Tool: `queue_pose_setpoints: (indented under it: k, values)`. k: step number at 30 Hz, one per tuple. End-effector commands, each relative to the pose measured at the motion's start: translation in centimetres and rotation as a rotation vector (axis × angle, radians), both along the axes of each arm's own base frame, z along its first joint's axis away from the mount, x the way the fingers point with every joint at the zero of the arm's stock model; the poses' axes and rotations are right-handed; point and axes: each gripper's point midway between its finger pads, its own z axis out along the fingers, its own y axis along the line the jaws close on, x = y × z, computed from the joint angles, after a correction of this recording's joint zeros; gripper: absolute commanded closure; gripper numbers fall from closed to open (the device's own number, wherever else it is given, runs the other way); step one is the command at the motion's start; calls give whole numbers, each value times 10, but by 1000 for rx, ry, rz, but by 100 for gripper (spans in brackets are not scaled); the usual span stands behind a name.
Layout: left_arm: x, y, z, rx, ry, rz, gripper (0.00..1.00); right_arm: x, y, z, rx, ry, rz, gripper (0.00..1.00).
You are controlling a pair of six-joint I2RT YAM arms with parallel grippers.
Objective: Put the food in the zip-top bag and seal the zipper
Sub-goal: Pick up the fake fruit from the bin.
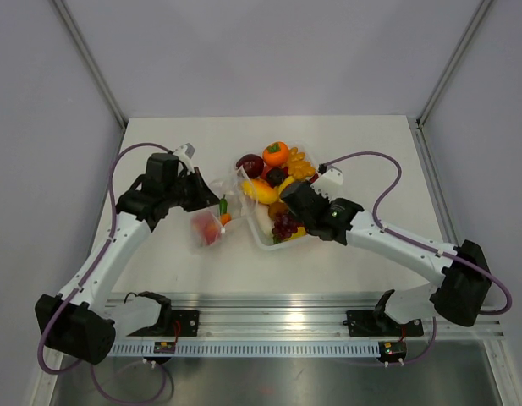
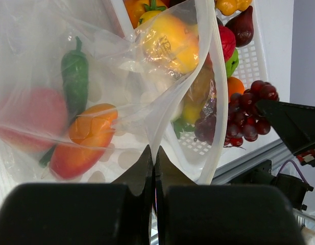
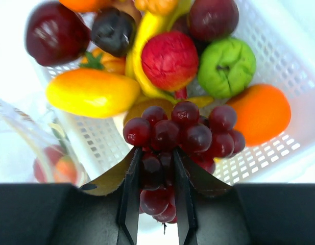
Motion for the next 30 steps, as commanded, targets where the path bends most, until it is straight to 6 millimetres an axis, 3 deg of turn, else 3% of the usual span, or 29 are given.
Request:
queue_pose_setpoints:
  k: [1, 13, 19, 25, 30]
  values:
    - [7, -13, 13, -49, -47, -36, 100, 22, -8, 64, 18, -179, -42, 85]
    - [16, -20, 17, -61, -46, -49, 100, 36, -5, 158, 47, -379, 4, 86]
    - [18, -22, 17, -70, -41, -53, 100, 40, 14, 202, 119, -465, 75, 86]
    - [17, -22, 22, -66, -46, -55, 100, 48, 53, 221, 186, -481, 182, 87]
    - [17, -22, 25, -66, -46, -55, 100, 52, 88, 206, 208, -439, 275, 87]
